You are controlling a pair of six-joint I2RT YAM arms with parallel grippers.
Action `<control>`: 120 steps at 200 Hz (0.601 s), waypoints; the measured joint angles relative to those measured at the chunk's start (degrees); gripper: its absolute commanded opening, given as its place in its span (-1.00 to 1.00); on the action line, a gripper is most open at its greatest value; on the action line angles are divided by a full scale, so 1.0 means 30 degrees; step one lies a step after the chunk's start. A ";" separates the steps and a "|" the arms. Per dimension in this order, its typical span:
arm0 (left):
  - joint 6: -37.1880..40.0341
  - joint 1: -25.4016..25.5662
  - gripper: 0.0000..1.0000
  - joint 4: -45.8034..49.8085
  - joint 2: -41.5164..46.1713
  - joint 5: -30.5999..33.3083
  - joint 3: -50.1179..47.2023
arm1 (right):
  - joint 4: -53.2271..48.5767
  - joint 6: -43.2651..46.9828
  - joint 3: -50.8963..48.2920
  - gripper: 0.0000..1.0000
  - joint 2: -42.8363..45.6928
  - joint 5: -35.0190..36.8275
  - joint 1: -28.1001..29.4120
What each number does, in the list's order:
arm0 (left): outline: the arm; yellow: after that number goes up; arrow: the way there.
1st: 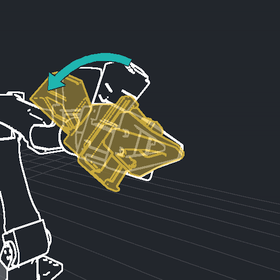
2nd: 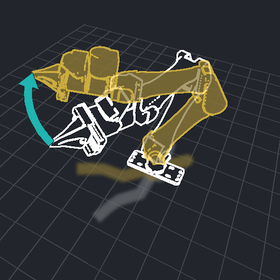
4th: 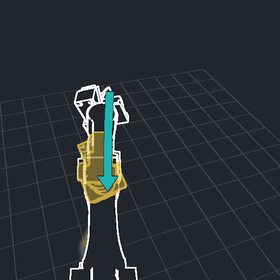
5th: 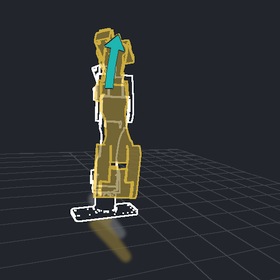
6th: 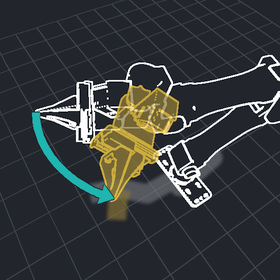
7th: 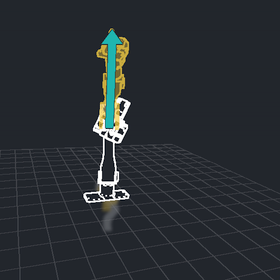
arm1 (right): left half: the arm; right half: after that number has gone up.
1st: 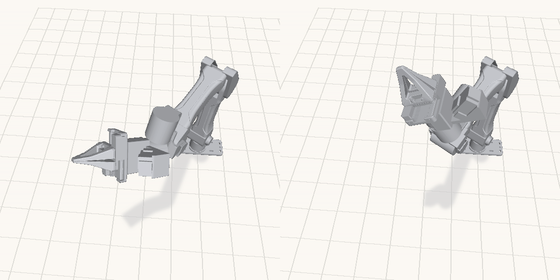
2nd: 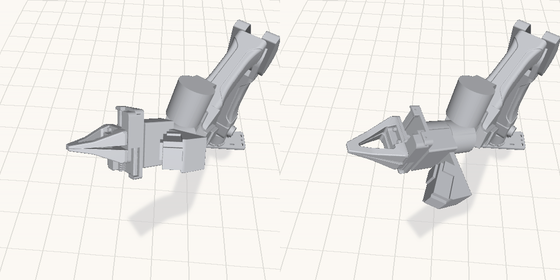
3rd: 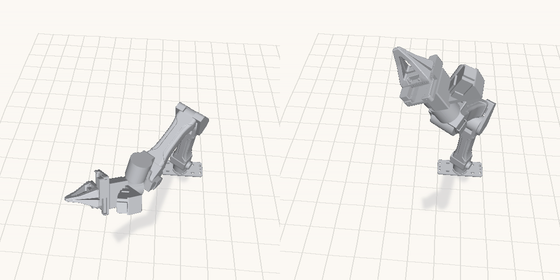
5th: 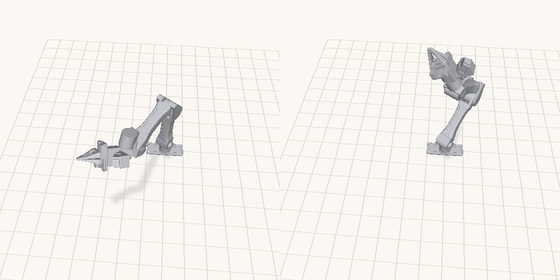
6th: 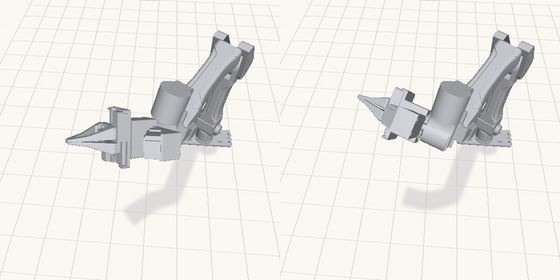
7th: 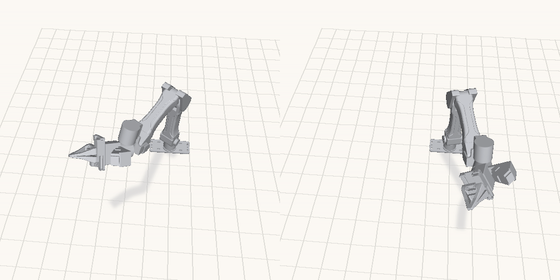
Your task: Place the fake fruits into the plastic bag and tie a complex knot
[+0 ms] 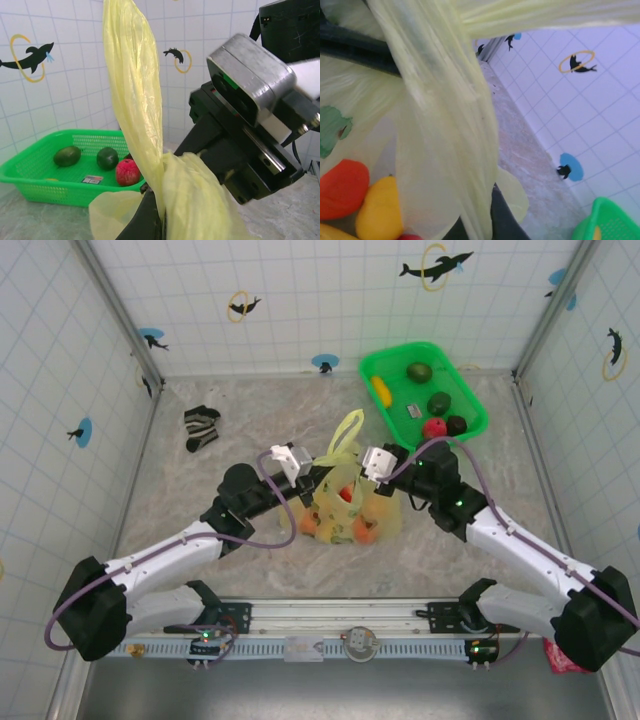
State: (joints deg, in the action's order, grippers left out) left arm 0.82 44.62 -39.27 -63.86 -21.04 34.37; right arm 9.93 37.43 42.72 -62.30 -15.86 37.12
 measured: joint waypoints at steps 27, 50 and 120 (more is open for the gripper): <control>0.0022 0.0182 -1.00 0.0401 0.0284 0.0554 -0.0109 | -0.0058 0.0036 0.0517 -1.00 -0.0189 -0.1617 -0.0889; 0.0022 0.0255 -1.00 0.0481 0.0794 0.0933 -0.0357 | -0.0248 0.0058 0.1530 -1.00 -0.0794 -0.3359 -0.1457; 0.0015 0.0488 -1.00 0.0510 0.0736 0.0750 -0.0350 | 0.0619 -0.1355 0.1370 -1.00 -0.1224 -0.8641 -0.3410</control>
State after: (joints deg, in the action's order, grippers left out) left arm 0.86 46.09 -37.74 -61.65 -18.79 33.32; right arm 11.79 33.36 46.83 -65.98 -41.78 26.89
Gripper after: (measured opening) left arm 0.047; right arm 0.054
